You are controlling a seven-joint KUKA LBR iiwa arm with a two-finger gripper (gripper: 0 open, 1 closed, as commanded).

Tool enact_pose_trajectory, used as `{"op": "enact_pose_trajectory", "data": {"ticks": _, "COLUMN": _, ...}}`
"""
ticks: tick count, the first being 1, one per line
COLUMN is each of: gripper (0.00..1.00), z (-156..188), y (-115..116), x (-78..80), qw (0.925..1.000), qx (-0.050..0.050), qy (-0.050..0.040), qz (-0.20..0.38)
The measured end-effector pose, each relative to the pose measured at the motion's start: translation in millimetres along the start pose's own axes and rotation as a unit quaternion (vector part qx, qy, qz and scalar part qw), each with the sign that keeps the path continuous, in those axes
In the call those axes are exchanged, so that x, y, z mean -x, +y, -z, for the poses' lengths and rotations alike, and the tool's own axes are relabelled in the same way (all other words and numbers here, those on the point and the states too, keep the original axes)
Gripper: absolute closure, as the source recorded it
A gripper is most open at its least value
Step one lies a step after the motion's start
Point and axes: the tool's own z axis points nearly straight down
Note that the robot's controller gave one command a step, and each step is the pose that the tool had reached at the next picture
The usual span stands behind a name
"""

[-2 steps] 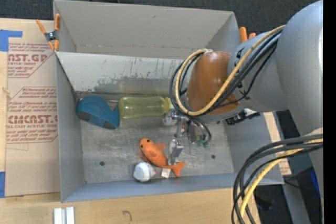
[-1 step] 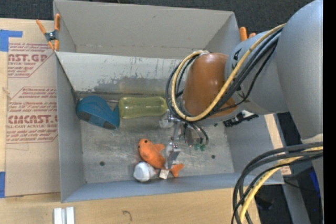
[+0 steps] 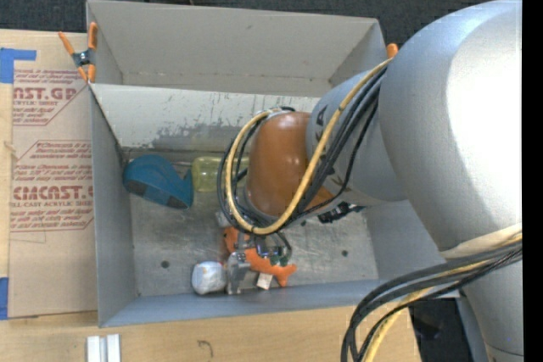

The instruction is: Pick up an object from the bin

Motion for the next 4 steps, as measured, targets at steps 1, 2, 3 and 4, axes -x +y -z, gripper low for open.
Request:
{"op": "enact_pose_trajectory", "data": {"ticks": 1, "gripper": 1.00, "z": 3.4, "y": -26.5, "x": -4.1, "qw": 0.9856, "qx": 0.002, "qy": -0.0038, "qz": -0.169}}
{"op": "enact_pose_trajectory", "data": {"ticks": 2, "gripper": 1.00, "z": 3.4, "y": -26.5, "x": -4.1, "qw": 0.9856, "qx": 0.002, "qy": -0.0038, "qz": -0.169}}
{"op": "enact_pose_trajectory", "data": {"ticks": 3, "gripper": 1.00, "z": 7.0, "y": -26.8, "x": -5.5, "qw": 0.9856, "qx": 0.001, "qy": -0.0007, "qz": -0.169}}
{"op": "enact_pose_trajectory", "data": {"ticks": 4, "gripper": 1.00, "z": 22.5, "y": -27.4, "x": -7.2, "qw": 0.9855, "qx": -0.001, "qy": 0.0032, "qz": -0.169}}
